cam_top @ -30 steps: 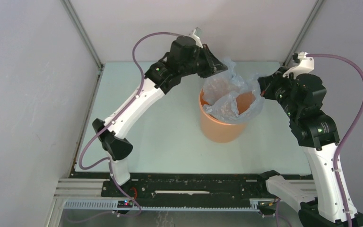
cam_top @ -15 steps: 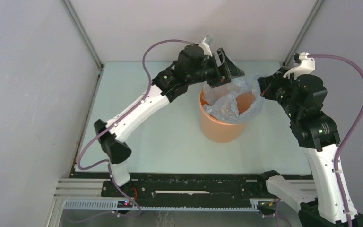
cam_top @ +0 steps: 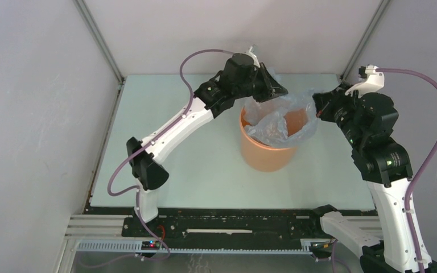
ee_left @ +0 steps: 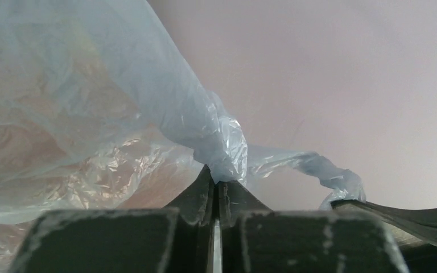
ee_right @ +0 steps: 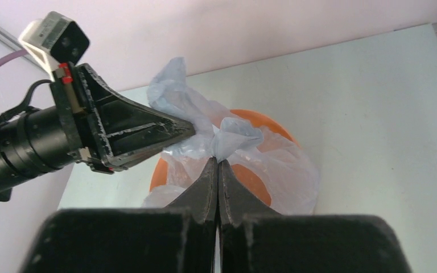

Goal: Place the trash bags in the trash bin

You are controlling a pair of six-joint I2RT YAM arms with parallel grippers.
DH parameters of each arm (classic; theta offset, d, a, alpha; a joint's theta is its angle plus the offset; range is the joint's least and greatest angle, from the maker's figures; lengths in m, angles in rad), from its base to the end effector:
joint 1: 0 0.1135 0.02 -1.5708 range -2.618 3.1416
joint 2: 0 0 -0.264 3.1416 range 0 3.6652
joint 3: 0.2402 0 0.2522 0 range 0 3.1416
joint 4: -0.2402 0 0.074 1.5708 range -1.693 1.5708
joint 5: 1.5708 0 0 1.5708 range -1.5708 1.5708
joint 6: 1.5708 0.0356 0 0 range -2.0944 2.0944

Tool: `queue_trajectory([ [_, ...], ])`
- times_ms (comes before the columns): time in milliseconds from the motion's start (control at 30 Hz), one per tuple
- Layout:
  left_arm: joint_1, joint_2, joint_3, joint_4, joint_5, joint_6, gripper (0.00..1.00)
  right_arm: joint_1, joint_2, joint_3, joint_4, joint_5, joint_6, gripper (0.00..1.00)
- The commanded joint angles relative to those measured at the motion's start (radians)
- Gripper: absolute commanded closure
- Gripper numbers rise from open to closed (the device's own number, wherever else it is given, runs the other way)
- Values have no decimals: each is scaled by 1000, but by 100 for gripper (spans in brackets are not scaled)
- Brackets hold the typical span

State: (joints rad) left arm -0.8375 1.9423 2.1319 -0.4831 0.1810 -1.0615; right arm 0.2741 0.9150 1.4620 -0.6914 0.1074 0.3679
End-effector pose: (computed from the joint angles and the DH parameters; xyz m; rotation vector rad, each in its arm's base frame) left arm 0.2961 -0.3382 0.4330 -0.0957 2.1396 -1.4029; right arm 0.1409 0.0357 0.4856 0.1612 1.7219 0.3834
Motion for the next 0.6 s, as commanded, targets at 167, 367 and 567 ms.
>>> queue_trajectory([
  [167, 112, -236, -75, -69, 156, 151, 100, -46, -30, -38, -9, 138, -75, 100],
  [367, 206, -473, -436, 94, 356, 160, 100, -90, -51, -69, -99, 152, -15, 100],
  [567, 227, -544, -612, 111, 433, 179, 100, -90, -74, -81, -162, 148, -25, 100],
])
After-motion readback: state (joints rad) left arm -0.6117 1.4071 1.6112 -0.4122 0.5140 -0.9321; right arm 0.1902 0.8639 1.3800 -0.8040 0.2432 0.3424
